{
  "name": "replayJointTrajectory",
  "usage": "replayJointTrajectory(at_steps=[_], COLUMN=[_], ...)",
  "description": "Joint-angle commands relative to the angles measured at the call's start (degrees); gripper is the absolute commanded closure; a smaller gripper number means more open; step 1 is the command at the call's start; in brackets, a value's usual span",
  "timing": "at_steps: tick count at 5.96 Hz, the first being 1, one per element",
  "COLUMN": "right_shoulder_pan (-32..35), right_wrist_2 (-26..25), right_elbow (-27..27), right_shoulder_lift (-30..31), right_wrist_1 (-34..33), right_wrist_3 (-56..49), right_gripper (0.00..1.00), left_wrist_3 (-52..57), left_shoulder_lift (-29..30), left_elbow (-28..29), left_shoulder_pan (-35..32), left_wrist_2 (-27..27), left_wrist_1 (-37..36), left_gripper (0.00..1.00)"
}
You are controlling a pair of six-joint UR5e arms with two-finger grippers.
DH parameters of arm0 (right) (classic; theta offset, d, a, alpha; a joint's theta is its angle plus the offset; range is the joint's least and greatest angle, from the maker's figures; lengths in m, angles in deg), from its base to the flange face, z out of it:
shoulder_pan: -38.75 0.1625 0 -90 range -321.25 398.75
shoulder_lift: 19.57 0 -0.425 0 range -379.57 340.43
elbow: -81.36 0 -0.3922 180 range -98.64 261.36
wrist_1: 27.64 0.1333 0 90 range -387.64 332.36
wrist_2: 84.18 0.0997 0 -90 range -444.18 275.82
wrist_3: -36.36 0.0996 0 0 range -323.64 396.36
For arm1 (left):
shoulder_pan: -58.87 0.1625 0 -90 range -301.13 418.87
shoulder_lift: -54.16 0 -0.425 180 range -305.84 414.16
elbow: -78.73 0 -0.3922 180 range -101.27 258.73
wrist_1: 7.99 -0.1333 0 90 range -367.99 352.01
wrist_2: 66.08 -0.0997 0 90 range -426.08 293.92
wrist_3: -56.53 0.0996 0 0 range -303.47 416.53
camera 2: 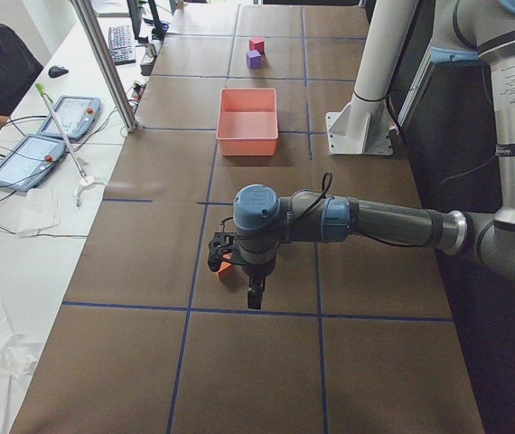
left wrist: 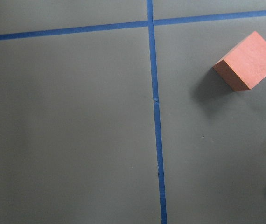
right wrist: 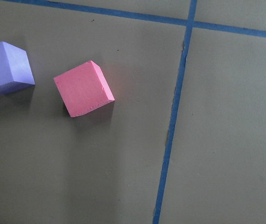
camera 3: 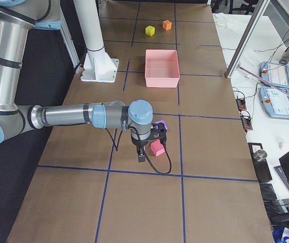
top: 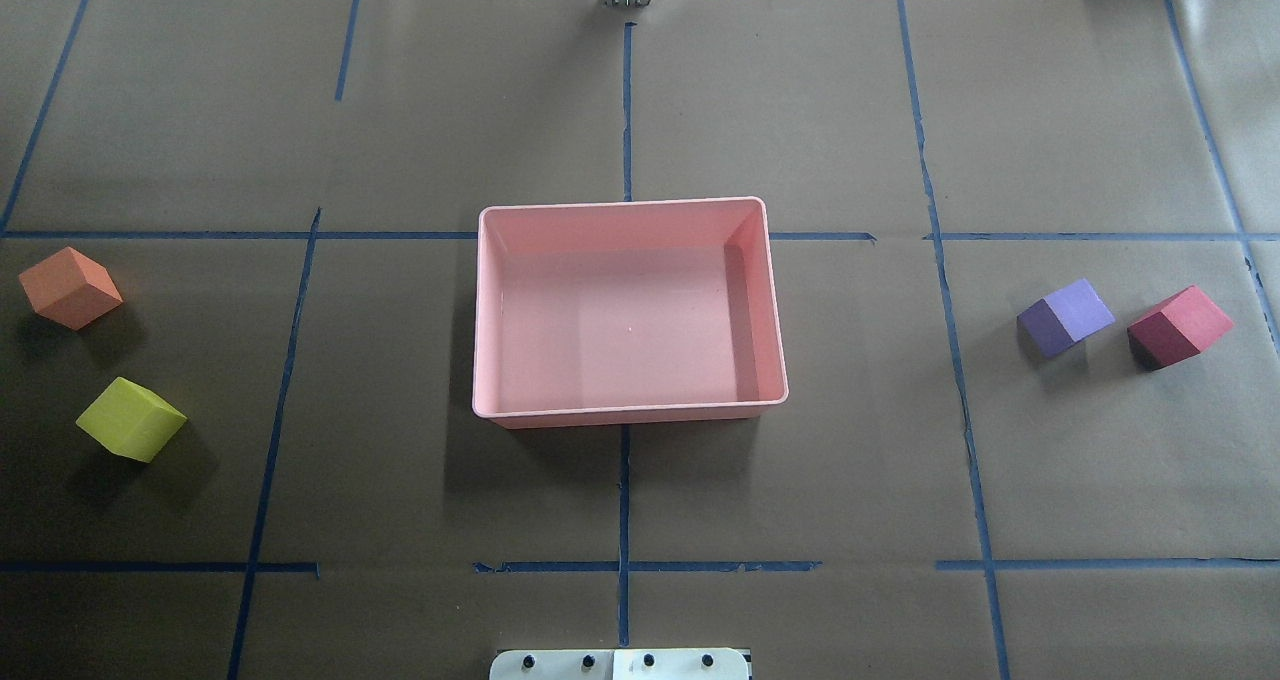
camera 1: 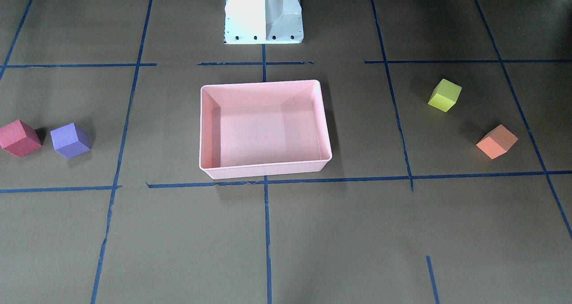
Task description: Place blocks into pink bin with both arms
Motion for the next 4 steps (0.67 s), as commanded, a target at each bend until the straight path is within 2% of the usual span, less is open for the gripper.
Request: replayJointTrajectory(at_steps=[1,4], right_shoulder_pan=[0.12,0.12], right_wrist_2=[0.37,0.2], right_elbow=[-0.52,0.45], right_shoulder_lift=[0.62,0.18], right_wrist_1=[-0.35,-0.53], right_wrist_3=[0.05,0.58], right_gripper=[0.0,0.0], left_wrist_3=[-0.09,-0.17], left_shoulder_lift=[-0.01,-0.72], left_elbow=[-0.21,-0.21], left_shoulder_pan=[0.01,-0.08], left_wrist_2=[0.29,0.3], left_wrist_1=[-0.03,-0.03], left_gripper=[0.0,0.0])
